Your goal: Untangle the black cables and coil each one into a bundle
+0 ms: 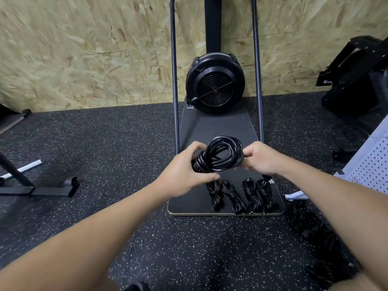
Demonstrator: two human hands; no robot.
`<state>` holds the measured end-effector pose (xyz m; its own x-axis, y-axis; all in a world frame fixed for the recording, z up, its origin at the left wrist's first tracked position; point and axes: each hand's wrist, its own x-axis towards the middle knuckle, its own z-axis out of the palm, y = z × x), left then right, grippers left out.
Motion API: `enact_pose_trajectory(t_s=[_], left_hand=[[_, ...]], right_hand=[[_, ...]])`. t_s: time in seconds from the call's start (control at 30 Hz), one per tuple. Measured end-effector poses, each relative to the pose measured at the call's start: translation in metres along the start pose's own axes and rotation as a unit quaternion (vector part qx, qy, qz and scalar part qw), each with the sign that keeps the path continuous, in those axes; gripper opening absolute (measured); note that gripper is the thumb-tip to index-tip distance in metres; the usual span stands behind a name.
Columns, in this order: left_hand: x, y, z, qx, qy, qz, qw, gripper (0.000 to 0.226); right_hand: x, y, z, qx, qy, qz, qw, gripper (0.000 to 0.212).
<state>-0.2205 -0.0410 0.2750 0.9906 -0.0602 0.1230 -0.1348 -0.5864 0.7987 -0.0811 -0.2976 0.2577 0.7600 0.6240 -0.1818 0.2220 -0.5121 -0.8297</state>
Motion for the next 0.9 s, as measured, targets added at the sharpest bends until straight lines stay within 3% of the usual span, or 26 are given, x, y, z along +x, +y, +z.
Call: enact_pose_trajectory(t_s=[0.2,0.33,0.47,0.53,0.8,0.9], left_hand=[[0.014,-0.017,-0.002,0.009,0.044,-0.067,0.997,0.030],[0.026,-0.038,-0.010,0.110,0.090,-0.128,0.982,0.033],[0.033,-0.050,0.000,0.199,0.061,-0.154,0.966,0.035],[0.030,-0.050,0.009,0.219,0.021,-0.158,0.962,0.035],[0.008,-0.009,0.030,0.383,-0.069,-0.020,0.921,0.090],[0.002,-0.001,0.031,0.386,-0.097,0.029,0.917,0.080]], right_hand=[[-0.008,-0.023,0.027,-0.110,-0.042,0.005,0.993,0.047],[-0.020,-0.058,0.042,-0.193,-0.019,-0.028,0.981,0.038],[-0.036,-0.091,0.072,-0.398,0.002,-0.106,0.911,0.040],[-0.041,-0.095,0.069,-0.437,0.002,-0.139,0.889,0.037],[-0.027,-0.072,0.022,-0.272,0.029,-0.191,0.943,0.024],[-0.023,-0.065,0.015,-0.206,0.006,-0.179,0.962,0.014]])
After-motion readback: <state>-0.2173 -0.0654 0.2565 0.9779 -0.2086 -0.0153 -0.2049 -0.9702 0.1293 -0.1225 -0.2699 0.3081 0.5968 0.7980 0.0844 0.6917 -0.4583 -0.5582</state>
